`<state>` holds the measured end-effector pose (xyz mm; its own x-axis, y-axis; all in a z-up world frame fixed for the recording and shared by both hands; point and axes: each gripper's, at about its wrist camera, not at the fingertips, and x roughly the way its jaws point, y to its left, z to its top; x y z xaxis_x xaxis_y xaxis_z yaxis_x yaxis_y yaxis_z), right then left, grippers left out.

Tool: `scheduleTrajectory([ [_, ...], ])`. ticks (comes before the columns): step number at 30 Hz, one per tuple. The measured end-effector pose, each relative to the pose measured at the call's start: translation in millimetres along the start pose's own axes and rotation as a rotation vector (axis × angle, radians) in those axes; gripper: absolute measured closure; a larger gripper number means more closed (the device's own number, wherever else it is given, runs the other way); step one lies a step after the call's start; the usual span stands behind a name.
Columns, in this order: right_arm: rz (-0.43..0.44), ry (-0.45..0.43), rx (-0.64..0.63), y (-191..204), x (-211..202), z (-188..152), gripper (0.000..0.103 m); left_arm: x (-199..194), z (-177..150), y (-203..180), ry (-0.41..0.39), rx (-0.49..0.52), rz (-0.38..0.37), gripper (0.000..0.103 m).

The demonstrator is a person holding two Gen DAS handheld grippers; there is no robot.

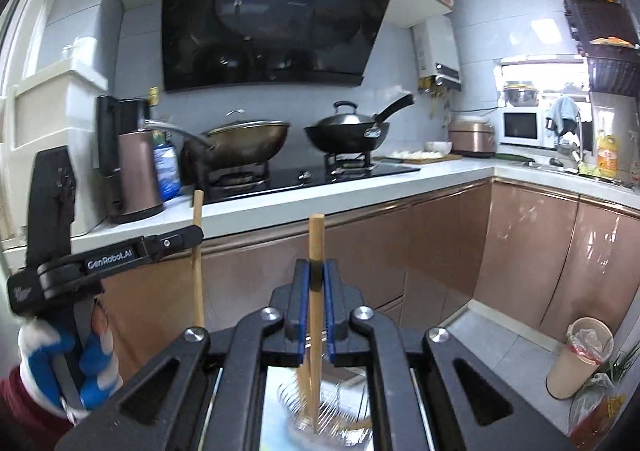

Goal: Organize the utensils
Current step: 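Lift both chopsticks upright and carry them over the wire holder, then open the left gripper into the holder while the right gripper opens too, then withdraw both open grippers from the holder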

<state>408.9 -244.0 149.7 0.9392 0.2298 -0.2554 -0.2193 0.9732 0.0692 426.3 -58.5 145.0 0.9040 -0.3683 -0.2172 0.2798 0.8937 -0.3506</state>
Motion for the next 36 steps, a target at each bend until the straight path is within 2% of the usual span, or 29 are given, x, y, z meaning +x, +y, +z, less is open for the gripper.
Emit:
scheduleTrajectory([
  [5, -0.057, -0.005, -0.015, -12, 39, -32, 0.097, 45, -32, -2, -0.089, 0.028, 0.042, 0.096],
  [10, -0.076, 0.014, -0.001, -23, 63, -64, 0.097, 84, -70, 2, -0.085, 0.02, 0.064, 0.096],
  [15, -0.089, 0.051, 0.004, -31, 75, -92, 0.097, 102, -105, 2, -0.062, 0.057, 0.101, 0.096],
  [22, -0.1, 0.072, -0.005, -31, 71, -106, 0.096, 102, -120, 9, -0.036, 0.073, 0.156, 0.096],
  [27, -0.106, 0.084, -0.011, -29, 64, -110, 0.095, 91, -123, 13, -0.021, 0.085, 0.164, 0.094],
  [30, -0.11, 0.093, -0.001, -28, 57, -111, 0.095, 80, -119, 13, -0.016, 0.096, 0.165, 0.084],
  [32, -0.11, 0.093, 0.005, -27, 51, -110, 0.095, 67, -114, 12, -0.016, 0.103, 0.162, 0.073],
  [36, -0.118, 0.083, 0.001, -22, 35, -101, 0.095, 44, -100, 8, -0.023, 0.119, 0.166, 0.071],
])
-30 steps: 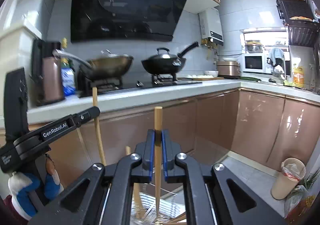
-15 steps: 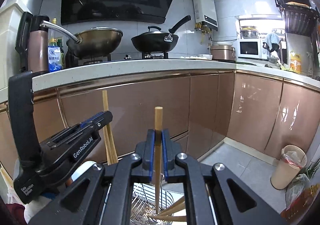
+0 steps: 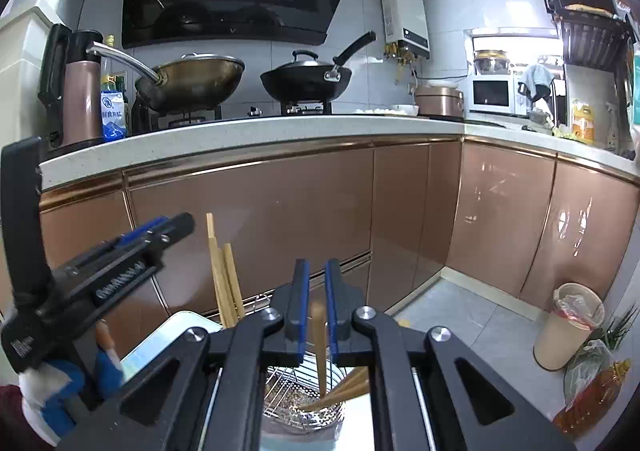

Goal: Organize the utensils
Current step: 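Withdraw both open grippers from the holder, then lower both open grippers toward the pink and blue spoons on the table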

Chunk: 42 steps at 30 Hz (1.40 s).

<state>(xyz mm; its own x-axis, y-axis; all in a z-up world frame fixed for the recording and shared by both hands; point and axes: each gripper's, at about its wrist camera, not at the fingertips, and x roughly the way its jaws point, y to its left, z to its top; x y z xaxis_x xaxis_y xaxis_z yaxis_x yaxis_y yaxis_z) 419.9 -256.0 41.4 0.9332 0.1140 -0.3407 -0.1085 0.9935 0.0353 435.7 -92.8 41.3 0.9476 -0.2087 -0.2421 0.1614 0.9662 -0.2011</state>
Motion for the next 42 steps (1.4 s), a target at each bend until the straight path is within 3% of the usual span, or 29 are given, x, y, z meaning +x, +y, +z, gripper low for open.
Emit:
scheduleTrajectory([
  [8, -0.002, -0.007, 0.005, 7, -58, 10, 0.095, -77, 10, 6, 0.028, 0.06, 0.048, 0.065],
  [20, 0.014, 0.105, 0.02, 20, -130, -27, 0.095, -173, -16, 12, 0.077, 0.136, 0.094, 0.058],
  [33, 0.018, 0.162, -0.008, 33, -181, -55, 0.095, -216, -40, 17, 0.142, 0.148, 0.096, 0.058],
  [42, 0.056, 0.252, -0.033, 35, -175, -74, 0.095, -203, -62, 44, 0.311, 0.108, 0.106, 0.058],
])
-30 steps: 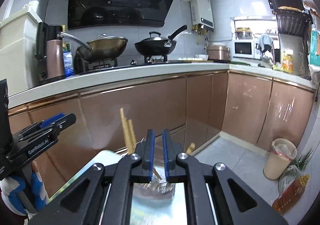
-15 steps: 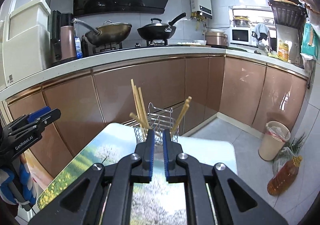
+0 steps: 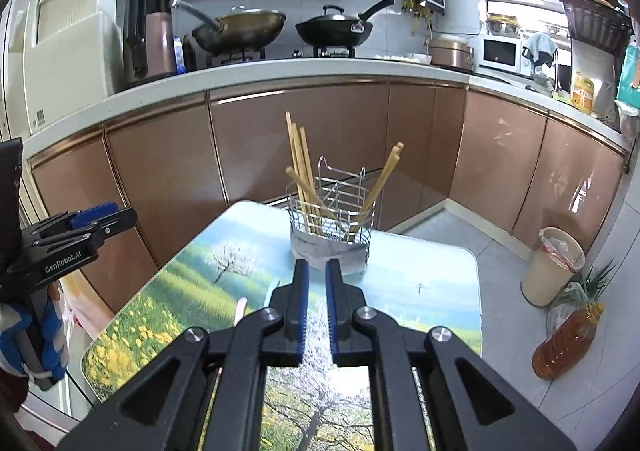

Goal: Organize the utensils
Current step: 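Lower both open grippers toward the pink and blue spoons on the table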

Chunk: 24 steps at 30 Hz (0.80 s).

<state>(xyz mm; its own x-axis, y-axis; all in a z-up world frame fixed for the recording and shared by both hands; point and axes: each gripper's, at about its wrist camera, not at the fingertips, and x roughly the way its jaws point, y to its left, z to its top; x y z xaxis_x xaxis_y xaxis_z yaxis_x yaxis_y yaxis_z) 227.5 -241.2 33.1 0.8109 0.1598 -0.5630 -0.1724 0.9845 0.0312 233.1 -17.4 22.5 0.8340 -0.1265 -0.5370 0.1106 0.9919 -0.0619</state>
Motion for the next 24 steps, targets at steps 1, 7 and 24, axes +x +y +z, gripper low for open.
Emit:
scheduleTrajectory([
  [1, -0.001, 0.001, 0.004, -2, 1, 0, 0.095, 2, -1, 2, 0.008, -0.003, 0.004, 0.058],
  [7, -0.017, 0.001, 0.015, -9, 3, -5, 0.082, 4, -11, 18, 0.031, -0.029, 0.039, 0.052],
  [24, -0.011, 0.055, 0.037, -8, -1, -61, 0.074, 4, -50, 30, 0.109, -0.067, 0.091, 0.049],
])
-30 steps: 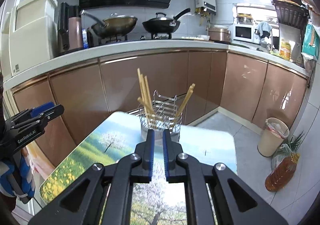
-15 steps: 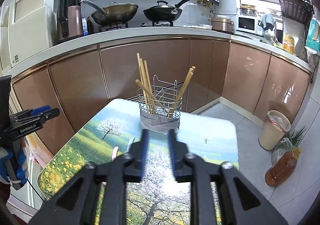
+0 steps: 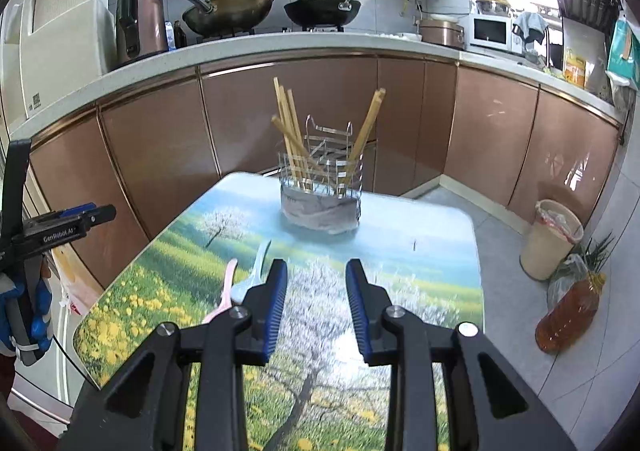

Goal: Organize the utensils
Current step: 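Lower both open grippers toward the pink and blue spoons on the table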

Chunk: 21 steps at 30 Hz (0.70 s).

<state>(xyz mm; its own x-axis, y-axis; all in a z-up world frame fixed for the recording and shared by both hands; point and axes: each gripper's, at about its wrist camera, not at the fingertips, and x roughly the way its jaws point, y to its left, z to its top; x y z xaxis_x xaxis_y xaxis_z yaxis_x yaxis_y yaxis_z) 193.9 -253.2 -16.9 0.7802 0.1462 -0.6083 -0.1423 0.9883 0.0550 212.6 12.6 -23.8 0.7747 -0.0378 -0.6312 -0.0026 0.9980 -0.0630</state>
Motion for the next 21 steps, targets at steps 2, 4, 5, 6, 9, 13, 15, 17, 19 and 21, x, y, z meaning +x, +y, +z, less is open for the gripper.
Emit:
scheduleTrajectory([
  [2, 0.005, 0.012, 0.012, -1, 1, -10, 0.074, -3, -7, -4, 0.004, 0.019, 0.0, 0.049],
  [4, 0.015, 0.019, 0.03, -2, 0, -18, 0.074, -7, -12, -8, -0.002, 0.031, -0.003, 0.049],
  [5, 0.019, 0.022, 0.038, -2, 0, -22, 0.074, -10, -15, -10, -0.004, 0.041, -0.001, 0.049],
  [6, 0.023, 0.023, 0.043, -2, -1, -25, 0.074, -13, -17, -13, -0.003, 0.05, 0.001, 0.049],
  [9, 0.031, 0.02, 0.05, 0, -6, -30, 0.074, -22, -25, -20, 0.004, 0.081, 0.005, 0.049],
  [13, 0.034, -0.004, 0.069, 2, -18, -40, 0.074, -32, -34, -32, 0.013, 0.133, 0.017, 0.049],
  [15, 0.031, -0.01, 0.081, 2, -23, -44, 0.074, -35, -38, -36, 0.022, 0.152, 0.017, 0.049],
  [17, 0.02, -0.018, 0.084, 2, -30, -48, 0.074, -38, -40, -39, 0.019, 0.16, 0.011, 0.046],
  [19, 0.005, -0.024, 0.084, 1, -37, -49, 0.074, -43, -41, -42, 0.009, 0.167, 0.007, 0.042],
  [21, -0.005, -0.033, 0.09, -1, -44, -50, 0.074, -49, -41, -44, -0.002, 0.172, 0.001, 0.039],
])
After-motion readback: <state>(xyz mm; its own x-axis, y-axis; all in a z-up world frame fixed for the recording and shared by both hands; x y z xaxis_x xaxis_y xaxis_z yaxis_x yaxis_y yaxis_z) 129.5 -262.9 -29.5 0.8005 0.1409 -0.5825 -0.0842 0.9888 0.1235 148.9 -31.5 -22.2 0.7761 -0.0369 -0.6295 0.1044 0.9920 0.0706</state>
